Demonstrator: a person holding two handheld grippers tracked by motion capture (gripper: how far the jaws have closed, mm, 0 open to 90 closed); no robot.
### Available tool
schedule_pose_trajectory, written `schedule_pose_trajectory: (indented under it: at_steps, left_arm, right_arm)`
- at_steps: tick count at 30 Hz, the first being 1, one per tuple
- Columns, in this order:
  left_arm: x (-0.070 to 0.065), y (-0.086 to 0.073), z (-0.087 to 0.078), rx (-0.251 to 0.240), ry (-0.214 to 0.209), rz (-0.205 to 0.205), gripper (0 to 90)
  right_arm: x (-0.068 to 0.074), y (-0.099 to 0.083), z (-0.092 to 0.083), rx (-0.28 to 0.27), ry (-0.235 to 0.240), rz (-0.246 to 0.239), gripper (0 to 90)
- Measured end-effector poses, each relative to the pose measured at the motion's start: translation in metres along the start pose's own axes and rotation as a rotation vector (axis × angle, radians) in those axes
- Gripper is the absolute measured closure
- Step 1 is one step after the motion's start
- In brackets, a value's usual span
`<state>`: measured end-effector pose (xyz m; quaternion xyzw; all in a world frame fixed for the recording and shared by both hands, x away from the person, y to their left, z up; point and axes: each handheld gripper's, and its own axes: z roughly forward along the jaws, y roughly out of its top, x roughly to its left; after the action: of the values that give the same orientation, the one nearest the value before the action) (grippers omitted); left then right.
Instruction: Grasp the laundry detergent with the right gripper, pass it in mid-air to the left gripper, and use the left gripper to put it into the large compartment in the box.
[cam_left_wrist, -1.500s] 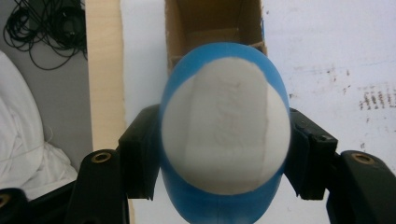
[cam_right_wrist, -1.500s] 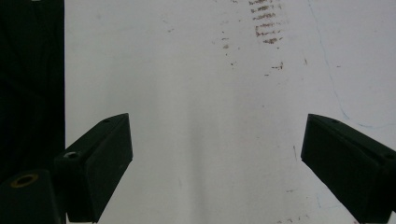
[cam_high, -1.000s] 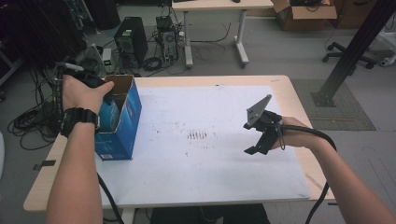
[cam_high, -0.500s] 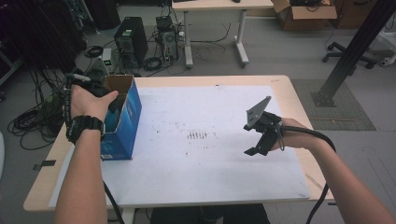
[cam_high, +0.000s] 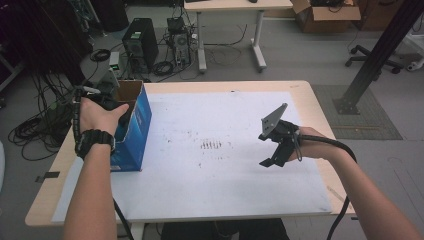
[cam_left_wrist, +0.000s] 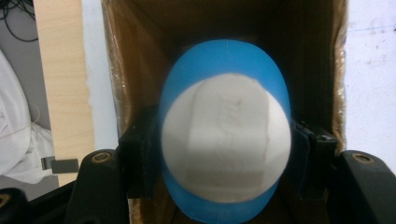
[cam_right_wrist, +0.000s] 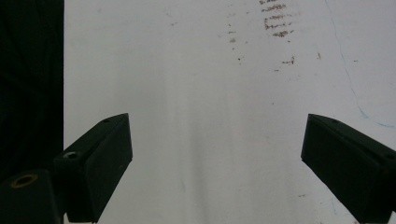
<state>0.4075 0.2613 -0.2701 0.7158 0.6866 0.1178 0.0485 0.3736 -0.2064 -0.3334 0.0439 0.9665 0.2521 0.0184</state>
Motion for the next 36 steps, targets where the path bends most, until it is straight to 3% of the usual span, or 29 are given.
schedule_pose_trajectory:
  at_steps: [29,36]
  left_arm:
    - [-0.0015,-0.0018,0.0073,0.013,0.014,0.019,37.4]
    - [0.0009,-0.0038,0.0055,0.021,-0.003,0.012,31.7]
  right_arm:
    - [0.0028,-0.0058,0.001,0.001,0.002,0.01,8.4]
    - [0.0028,-0.0066,-0.0015,0.001,0.0,0.009,8.4]
